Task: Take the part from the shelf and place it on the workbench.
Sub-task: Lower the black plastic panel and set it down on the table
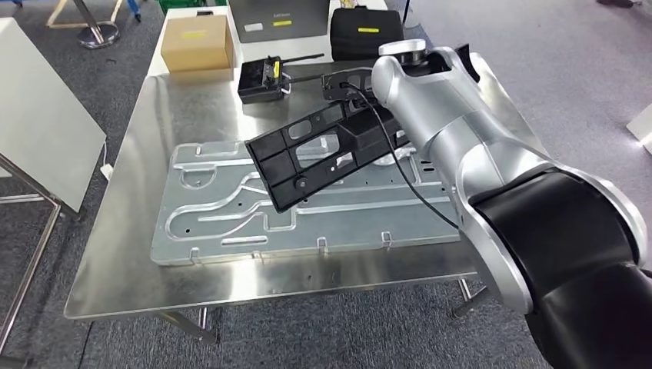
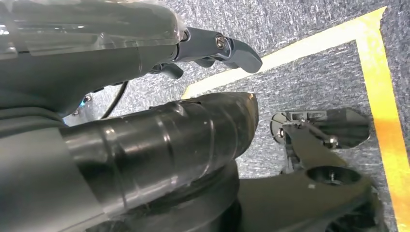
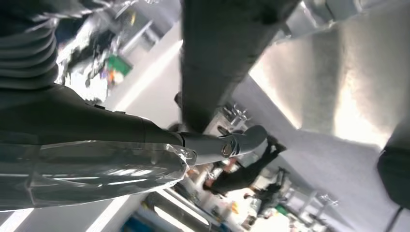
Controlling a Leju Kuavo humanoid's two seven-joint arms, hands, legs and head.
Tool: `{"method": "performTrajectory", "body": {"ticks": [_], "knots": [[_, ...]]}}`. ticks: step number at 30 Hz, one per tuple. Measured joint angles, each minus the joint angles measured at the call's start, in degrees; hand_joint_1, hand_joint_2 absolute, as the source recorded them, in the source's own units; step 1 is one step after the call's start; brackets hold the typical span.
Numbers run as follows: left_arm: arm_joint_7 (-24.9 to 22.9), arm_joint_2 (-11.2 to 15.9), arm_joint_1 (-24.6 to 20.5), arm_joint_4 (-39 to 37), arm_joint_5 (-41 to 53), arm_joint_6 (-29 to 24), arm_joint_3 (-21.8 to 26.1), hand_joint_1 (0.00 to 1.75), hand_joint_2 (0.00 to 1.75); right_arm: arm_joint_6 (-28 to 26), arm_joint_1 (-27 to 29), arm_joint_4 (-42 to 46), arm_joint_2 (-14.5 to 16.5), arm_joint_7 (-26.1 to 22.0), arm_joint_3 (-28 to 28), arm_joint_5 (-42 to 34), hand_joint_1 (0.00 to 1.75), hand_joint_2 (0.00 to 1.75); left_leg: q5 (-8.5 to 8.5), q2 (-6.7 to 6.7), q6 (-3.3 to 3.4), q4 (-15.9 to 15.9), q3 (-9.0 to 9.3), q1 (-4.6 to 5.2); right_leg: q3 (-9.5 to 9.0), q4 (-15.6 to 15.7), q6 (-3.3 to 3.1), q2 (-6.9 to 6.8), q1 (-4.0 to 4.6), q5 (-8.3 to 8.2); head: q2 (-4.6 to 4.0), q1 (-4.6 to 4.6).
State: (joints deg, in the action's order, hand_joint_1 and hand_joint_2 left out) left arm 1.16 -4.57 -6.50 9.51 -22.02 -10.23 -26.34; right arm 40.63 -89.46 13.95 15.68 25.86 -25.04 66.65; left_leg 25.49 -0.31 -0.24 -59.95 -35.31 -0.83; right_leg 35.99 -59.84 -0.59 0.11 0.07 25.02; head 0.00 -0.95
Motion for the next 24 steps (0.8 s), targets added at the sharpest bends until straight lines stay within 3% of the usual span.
{"method": "performTrajectory", "body": {"ticks": [2,4,7,8,9,10,12,14,16,19,21,23,24], "knots": [[0.17,0.01,0.05,0.0,-0.23,0.18,-0.19,0.0,0.0,1.96,0.03,-0.02,-0.04,-1.22,-0.4,0.72,0.0,0.0,-0.22,-0.02,0.64,0.26,-0.03,0.01,0.19,0.04,0.53,0.03,0.07,-0.06,0.0,0.0],[0.47,0.01,0.03,0.0,-0.67,0.23,-0.3,0.0,0.0,0.77,0.07,0.0,-0.2,-0.87,-0.69,0.87,0.0,0.0,-0.57,0.04,1.31,0.66,0.03,-0.16,0.93,-1.47,1.08,0.03,-0.06,1.09,0.0,-0.01],[0.82,0.0,-0.02,0.0,-1.07,0.16,-0.42,0.0,0.0,-1.59,0.17,-0.01,-0.51,0.39,-0.73,0.89,0.0,0.0,-0.68,0.09,1.87,0.85,0.13,-0.22,5.32,-11.23,1.82,0.01,-0.35,5.93,0.0,-0.02],[0.85,0.0,0.0,0.0,-1.1,0.16,-0.46,0.0,0.0,-2.26,0.35,-0.03,-0.6,0.85,-0.74,0.95,0.0,0.0,-0.65,0.08,1.91,0.84,0.15,-0.22,6.92,-14.46,1.95,0.0,-0.44,6.92,0.0,-0.03],[0.85,-0.01,0.03,0.0,-1.14,0.15,-0.52,0.0,0.0,-2.91,0.54,-0.05,-0.68,1.24,-0.76,0.83,0.0,0.0,-0.62,0.06,1.94,0.83,0.18,-0.22,7.76,-15.92,2.0,0.0,-0.5,6.88,0.0,-0.02],[0.84,-0.02,0.05,0.0,-1.16,0.14,-0.58,0.0,0.0,-3.17,0.65,-0.05,-0.71,1.37,-0.78,0.39,0.0,0.0,-0.59,0.03,1.93,0.81,0.24,-0.22,7.5,-15.08,1.94,0.0,-0.54,5.76,0.0,-0.03],[0.79,-0.04,0.01,0.0,-1.16,0.17,-0.71,0.0,0.0,-2.49,0.57,-0.04,-0.74,0.91,-0.79,-1.4,0.0,0.0,-0.46,0.0,1.78,0.8,0.46,-0.22,4.23,-7.86,1.54,0.0,-0.51,1.81,0.0,-0.04],[0.68,-0.08,-0.11,0.0,-1.15,0.2,-0.85,0.0,0.0,-2.54,0.52,-0.03,-0.74,1.07,-0.68,-2.63,0.0,0.0,-0.35,0.01,1.4,0.81,0.46,-0.09,1.1,-1.3,1.07,0.03,-0.17,-0.43,0.0,-0.02],[0.49,-0.13,-0.27,0.0,-1.14,0.28,-0.95,0.0,0.0,-3.01,0.55,-0.03,-0.69,1.2,-0.52,-3.5,0.0,0.0,-0.4,0.02,0.91,0.88,0.35,-0.04,0.36,0.33,0.79,0.08,0.2,-0.51,0.0,0.01],[0.27,-0.17,-0.34,0.0,-1.08,0.46,-1.08,0.0,0.0,-3.82,0.57,-0.02,-0.69,0.73,0.32,-5.7,0.0,0.0,0.21,0.0,0.1,0.4,0.23,-0.11,0.0,1.11,-0.08,-0.05,-0.06,-0.87,0.0,0.0],[0.18,-0.17,-0.38,0.0,-1.02,0.48,-1.23,0.0,0.0,-4.58,0.58,-0.01,-0.66,0.7,1.15,-6.38,0.0,0.0,2.86,0.01,-0.17,-3.84,-1.58,-0.18,-0.32,1.68,-0.74,-0.17,-0.29,-1.18,0.0,0.04],[0.06,-0.17,-0.41,0.0,-0.99,0.44,-1.41,0.0,0.0,-5.07,0.86,-0.03,-0.63,0.9,1.55,-6.16,0.0,0.0,6.2,0.01,-0.36,-11.29,-5.02,-0.19,-0.3,1.68,-1.01,-0.17,-0.2,-1.2,0.0,0.05],[-0.01,-0.17,-0.38,0.0,-0.99,0.41,-1.49,0.0,0.0,-5.17,1.1,-0.04,-0.62,0.93,1.6,-5.99,0.0,0.0,6.93,0.01,-0.46,-14.0,-6.33,-0.21,-0.27,1.61,-1.02,-0.16,-0.17,-1.19,0.0,0.04]]}}
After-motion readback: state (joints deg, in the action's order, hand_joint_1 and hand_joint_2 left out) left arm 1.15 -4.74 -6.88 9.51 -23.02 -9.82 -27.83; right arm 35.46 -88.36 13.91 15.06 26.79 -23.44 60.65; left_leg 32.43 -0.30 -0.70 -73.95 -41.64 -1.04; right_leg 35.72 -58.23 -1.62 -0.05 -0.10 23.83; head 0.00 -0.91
